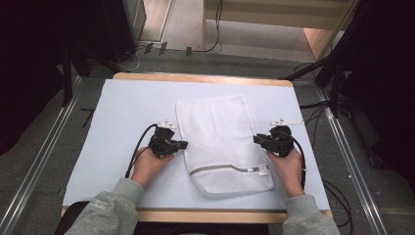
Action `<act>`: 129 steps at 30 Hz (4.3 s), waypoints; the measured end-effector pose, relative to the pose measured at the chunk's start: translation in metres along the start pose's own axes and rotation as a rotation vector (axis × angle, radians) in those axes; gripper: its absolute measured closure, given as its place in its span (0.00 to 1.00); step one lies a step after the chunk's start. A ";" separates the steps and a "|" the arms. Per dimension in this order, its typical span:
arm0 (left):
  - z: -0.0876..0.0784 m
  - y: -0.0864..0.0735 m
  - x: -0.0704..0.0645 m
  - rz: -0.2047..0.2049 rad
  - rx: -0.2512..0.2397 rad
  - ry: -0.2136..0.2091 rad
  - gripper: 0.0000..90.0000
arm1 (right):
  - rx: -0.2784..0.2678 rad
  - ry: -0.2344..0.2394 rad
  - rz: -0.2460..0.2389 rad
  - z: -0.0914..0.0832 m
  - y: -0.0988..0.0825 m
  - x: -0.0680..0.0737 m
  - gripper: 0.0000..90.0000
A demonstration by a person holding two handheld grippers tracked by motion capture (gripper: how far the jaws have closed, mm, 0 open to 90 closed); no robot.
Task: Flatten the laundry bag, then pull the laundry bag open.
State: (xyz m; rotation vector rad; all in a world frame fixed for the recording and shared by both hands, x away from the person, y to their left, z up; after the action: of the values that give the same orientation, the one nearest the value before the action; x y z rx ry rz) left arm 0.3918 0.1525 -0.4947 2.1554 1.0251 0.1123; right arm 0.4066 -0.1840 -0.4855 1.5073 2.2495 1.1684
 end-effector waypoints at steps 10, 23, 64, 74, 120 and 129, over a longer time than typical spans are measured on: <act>-0.025 0.007 0.028 -0.047 -0.012 0.013 1.00 | 0.002 0.008 -0.017 0.005 -0.003 0.007 0.82; -0.057 0.009 0.066 -0.082 -0.014 0.079 1.00 | 0.033 0.038 -0.050 0.021 -0.005 0.028 0.77; -0.064 -0.003 0.058 -0.091 -0.065 -0.007 0.60 | 0.099 -0.039 -0.079 0.039 0.000 0.022 0.98; -0.062 -0.001 0.047 -0.060 -0.049 -0.032 0.51 | 0.029 0.018 -0.079 0.015 -0.002 0.027 0.80; -0.026 0.035 -0.045 0.148 -0.012 -0.164 0.52 | 0.169 0.141 -0.119 0.002 -0.053 0.066 1.00; -0.012 0.038 -0.061 0.173 -0.001 -0.199 0.54 | 0.160 0.147 -0.133 0.004 -0.054 0.073 1.00</act>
State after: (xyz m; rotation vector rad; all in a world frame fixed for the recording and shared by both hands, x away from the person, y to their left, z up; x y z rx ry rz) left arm 0.3708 0.1009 -0.4477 2.2016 0.7250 -0.0204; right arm 0.3370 -0.1296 -0.5069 1.3396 2.5521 1.1176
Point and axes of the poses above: each handheld gripper's, and its own axes: z roughly forward along the jaws, y roughly out of its top, x roughly to its left, the point moved 5 cm from there along z, roughly forward along the jaws, and after that the axes turned 3 degrees about z, right-handed, at the moved point
